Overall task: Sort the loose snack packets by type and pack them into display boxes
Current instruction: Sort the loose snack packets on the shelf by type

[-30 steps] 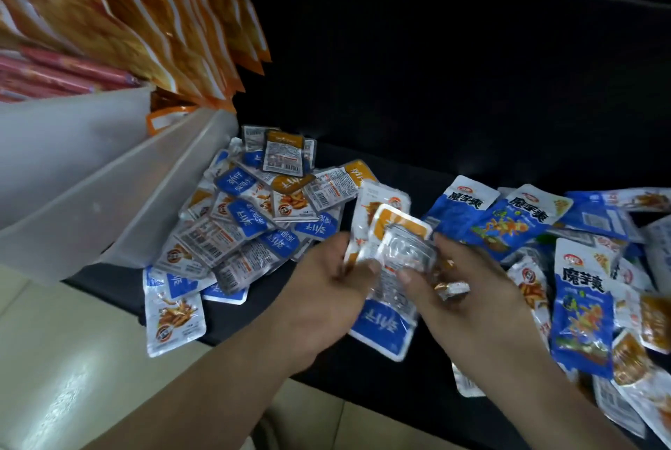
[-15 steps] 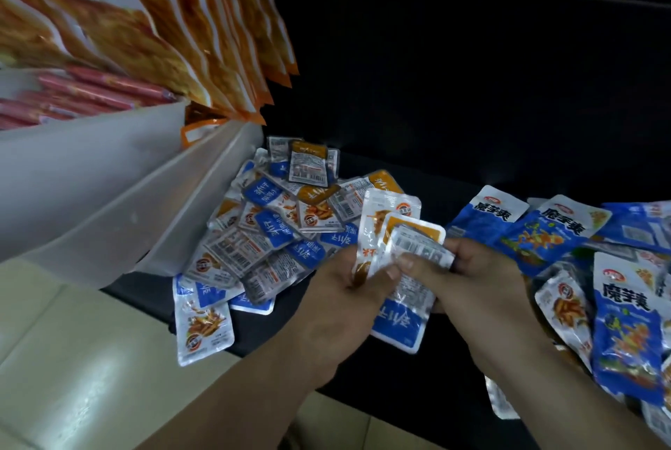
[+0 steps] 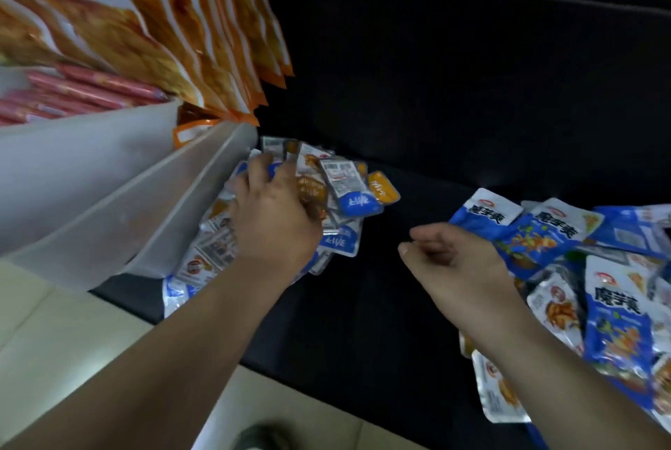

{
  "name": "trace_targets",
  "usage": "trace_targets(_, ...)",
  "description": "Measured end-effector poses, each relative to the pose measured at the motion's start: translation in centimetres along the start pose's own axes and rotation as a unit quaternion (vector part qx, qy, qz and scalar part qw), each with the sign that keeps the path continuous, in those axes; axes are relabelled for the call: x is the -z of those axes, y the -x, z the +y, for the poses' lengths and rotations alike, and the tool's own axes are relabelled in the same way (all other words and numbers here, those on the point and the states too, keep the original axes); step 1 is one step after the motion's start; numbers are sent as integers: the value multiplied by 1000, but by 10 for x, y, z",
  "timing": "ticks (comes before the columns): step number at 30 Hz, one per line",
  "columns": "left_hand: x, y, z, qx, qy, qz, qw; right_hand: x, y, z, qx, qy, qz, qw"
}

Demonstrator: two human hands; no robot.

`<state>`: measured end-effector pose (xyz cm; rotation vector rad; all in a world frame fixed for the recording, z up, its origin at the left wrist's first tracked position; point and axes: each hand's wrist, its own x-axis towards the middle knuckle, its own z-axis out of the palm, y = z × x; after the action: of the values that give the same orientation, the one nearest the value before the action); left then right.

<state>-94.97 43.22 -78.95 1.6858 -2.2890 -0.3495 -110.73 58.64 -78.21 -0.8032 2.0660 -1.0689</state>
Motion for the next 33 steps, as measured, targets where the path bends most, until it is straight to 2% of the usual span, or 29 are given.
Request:
trace_targets(3,-7,28,21,-65,56,-20,996,20,10,13,4,3,13,1000)
trace_targets(6,-26,54,50,-175,101,-61,977,50,22,30,27,79,54,995)
trace_targets(9,-39,70,83,-237,110,-208,943,74,31,51,77,212,112,968)
trace_targets(11,-48,69,104,-244,79,-276,926,86,32,65,76,287,95,950)
trace_targets(14,-71,58,128,-242,28,-322,915,100,33,84,19,320,5,947)
trace_targets(17,-89,58,135,-249,-1,-298,921,106,33,103,27,342,-3,939)
trace_targets(20,-89,72,128,-276,46,-199,939,107,32,112,40,348,17,936)
trace_targets(22,-83,79,123,-273,91,-165,943,109,31,115,46,336,27,940)
trace_targets(27,-72,76,109,-179,230,-186,938,111,32,114,47,322,24,945)
trace_targets(29,-69,74,104,-132,300,-232,916,110,35,113,72,294,58,951)
trace_targets(31,-64,75,98,-84,361,-270,889,104,39,114,128,310,108,936)
trace_targets(32,-64,75,94,-78,362,-262,891,99,42,115,158,326,130,923)
trace_targets(33,-66,74,89,-80,340,-232,908,94,45,116,184,334,146,913)
